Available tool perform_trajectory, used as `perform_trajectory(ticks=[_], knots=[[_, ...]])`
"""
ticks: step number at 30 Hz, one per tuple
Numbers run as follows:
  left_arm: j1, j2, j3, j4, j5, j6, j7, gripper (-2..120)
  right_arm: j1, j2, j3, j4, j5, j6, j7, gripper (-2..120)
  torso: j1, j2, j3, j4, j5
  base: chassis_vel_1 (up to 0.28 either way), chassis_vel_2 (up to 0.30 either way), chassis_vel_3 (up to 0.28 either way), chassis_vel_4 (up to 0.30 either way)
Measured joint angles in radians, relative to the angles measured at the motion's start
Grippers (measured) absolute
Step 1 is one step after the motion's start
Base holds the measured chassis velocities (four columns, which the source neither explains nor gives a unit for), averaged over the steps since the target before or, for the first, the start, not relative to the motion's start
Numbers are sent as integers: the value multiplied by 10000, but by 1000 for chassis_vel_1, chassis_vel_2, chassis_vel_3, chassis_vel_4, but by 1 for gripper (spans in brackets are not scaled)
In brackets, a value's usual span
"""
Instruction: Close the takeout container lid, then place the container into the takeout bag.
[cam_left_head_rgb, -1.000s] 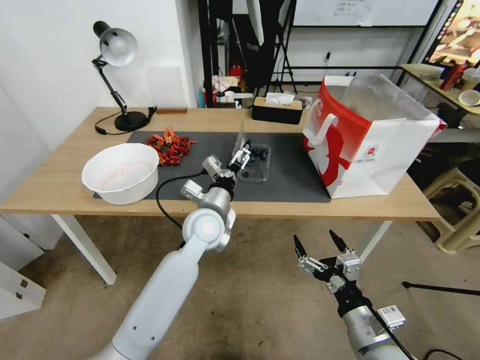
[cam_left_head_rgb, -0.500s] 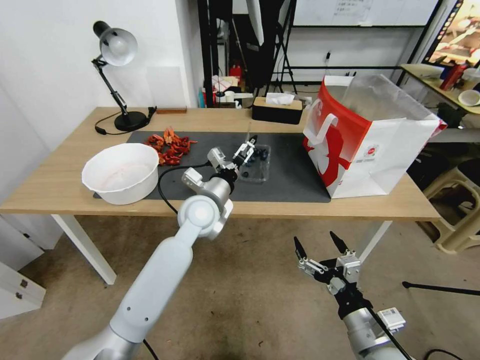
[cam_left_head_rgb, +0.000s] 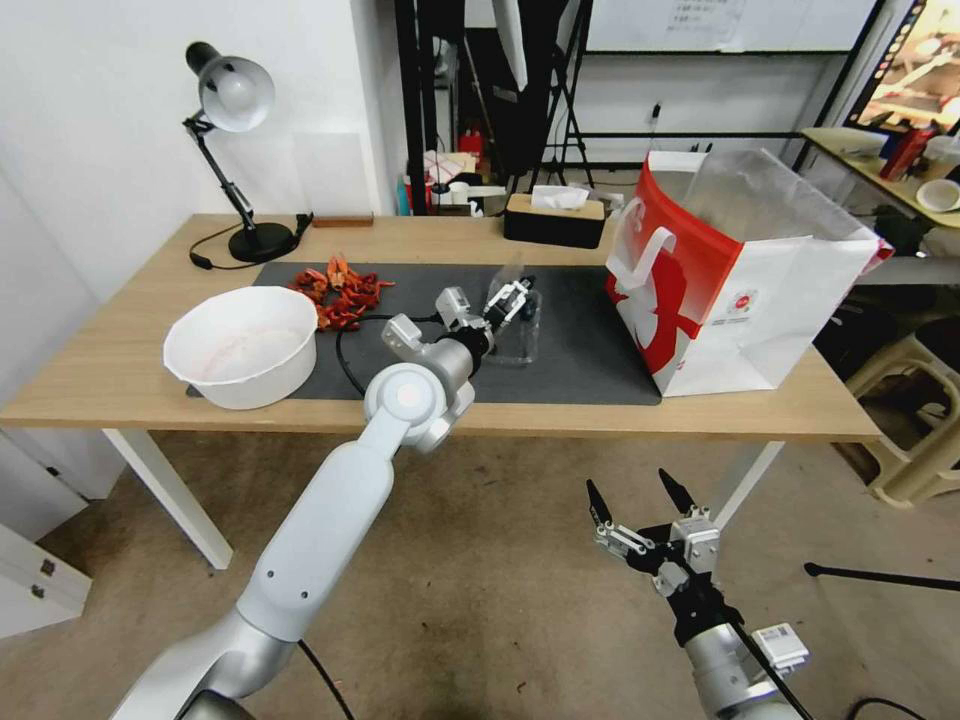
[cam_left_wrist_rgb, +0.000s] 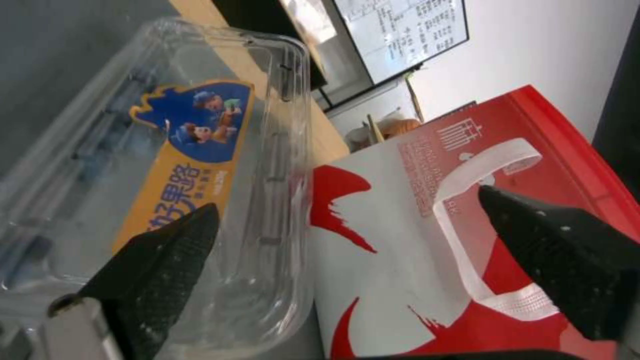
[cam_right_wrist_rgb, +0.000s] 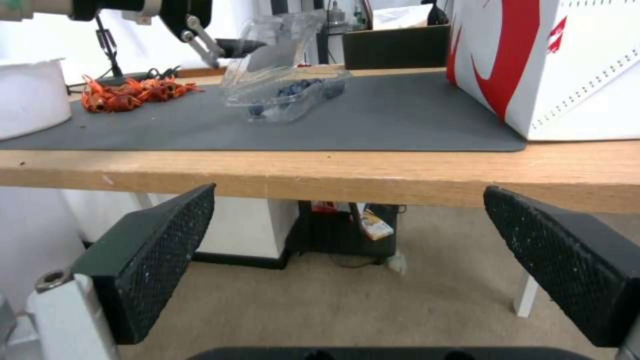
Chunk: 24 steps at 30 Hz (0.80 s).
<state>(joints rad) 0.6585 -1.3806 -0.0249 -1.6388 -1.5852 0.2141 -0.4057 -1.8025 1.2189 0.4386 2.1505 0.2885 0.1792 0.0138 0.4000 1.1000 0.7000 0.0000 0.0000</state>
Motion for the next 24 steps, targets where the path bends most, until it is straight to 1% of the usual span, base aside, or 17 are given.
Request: perform_trajectory(ticks=[2,4,7,8,10,11,13,14,16,17,20,21,23,24], knots=[[-9,-46,30,39,-62,10,-75,85,-8,27,-18,-4,-33,19,-9,100,0,0,-1,1,0,0,0,0,0],[-9,-52,42,43,-63,11,-95,83,-8,33,-20,-4,-34,20,-9,100,0,-1,0,1,0,0,0,0,0],[3,-77,164,73,87,13,-290,67,-10,45,-24,47,-20,21,-29,100,0,0,0,1,0,0,0,0,0],[3,-77,164,73,87,13,-290,67,-10,45,-24,47,-20,21,-29,100,0,0,0,1,0,0,0,0,0],[41,-80,314,72,490,128,-555,55,-11,8,-11,120,74,18,-88,100,0,0,0,0,0,0,0,0,0],[41,-80,314,72,490,128,-555,55,-11,8,-11,120,74,18,-88,100,0,0,0,0,0,0,0,0,0],[71,-85,398,52,774,283,-808,47,12,-43,26,235,302,-10,-161,100,0,0,-1,0,0,0,0,0,0],[71,-85,398,52,774,283,-808,47,12,-43,26,235,302,-10,-161,100,0,0,-1,0,0,0,0,0,0],[95,-92,483,45,1024,368,-1067,33,138,-130,186,427,837,-35,-408,100,0,0,-1,1,0,0,0,0,0],[95,-92,483,45,1024,368,-1067,33,138,-130,186,427,837,-35,-408,100,0,0,-1,1,0,0,0,0,0],[87,-64,533,70,1234,422,-1231,19,485,-328,556,747,1926,-155,-685,100,0,0,0,-1,0,0,0,0,0],[87,-64,533,70,1234,422,-1231,19,485,-328,556,747,1926,-155,-685,100,0,0,0,-1,0,0,0,0,0],[85,-27,543,70,1315,515,-1310,9,979,-571,838,952,3127,-398,-777,100,-1,0,0,0,0,0,0,0,0],[85,-27,543,70,1315,515,-1310,9,979,-571,838,952,3127,-398,-777,100,-1,0,0,0,0,0,0,0,0]])
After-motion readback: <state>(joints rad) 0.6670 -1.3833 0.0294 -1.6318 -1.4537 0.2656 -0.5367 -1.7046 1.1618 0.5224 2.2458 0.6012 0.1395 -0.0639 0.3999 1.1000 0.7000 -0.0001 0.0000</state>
